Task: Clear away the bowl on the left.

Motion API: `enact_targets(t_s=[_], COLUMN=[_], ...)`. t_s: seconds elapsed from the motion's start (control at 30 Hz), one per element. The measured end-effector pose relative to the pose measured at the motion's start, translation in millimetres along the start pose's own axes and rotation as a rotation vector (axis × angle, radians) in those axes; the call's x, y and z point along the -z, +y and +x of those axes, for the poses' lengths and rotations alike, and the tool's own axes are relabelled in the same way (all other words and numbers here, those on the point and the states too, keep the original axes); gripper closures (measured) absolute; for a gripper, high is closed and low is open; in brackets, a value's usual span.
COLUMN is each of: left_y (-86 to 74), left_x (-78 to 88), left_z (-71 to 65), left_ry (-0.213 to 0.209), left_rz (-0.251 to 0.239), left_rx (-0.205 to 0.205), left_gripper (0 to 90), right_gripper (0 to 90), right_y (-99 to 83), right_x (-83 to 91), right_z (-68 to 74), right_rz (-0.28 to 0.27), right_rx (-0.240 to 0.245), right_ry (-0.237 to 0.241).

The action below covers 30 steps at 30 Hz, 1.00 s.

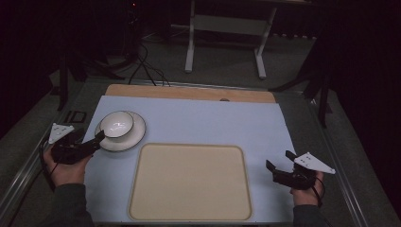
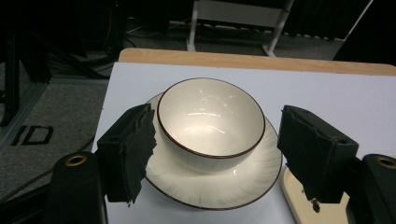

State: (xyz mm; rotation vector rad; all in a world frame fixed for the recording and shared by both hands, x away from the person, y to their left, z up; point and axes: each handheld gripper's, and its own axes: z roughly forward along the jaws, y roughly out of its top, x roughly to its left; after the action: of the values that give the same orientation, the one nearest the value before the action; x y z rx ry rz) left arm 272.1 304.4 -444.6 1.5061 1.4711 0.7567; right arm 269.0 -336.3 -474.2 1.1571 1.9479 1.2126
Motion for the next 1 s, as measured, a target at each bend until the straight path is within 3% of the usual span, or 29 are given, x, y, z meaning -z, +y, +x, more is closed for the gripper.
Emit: enact_targets(t_s=[1.0], left_y=[9.2], left_x=[-25.1], left_z=[-2.5], left_ry=[-0.005], left_rz=[0.036], left_rx=[0.004], left_gripper=[28.1], right_gripper=[12.9], right_y=[0.5], right_x=[0.0], right_z=[0.1], right_rz=[-0.004], right_rx=[-0.004], right_ry=[0.009])
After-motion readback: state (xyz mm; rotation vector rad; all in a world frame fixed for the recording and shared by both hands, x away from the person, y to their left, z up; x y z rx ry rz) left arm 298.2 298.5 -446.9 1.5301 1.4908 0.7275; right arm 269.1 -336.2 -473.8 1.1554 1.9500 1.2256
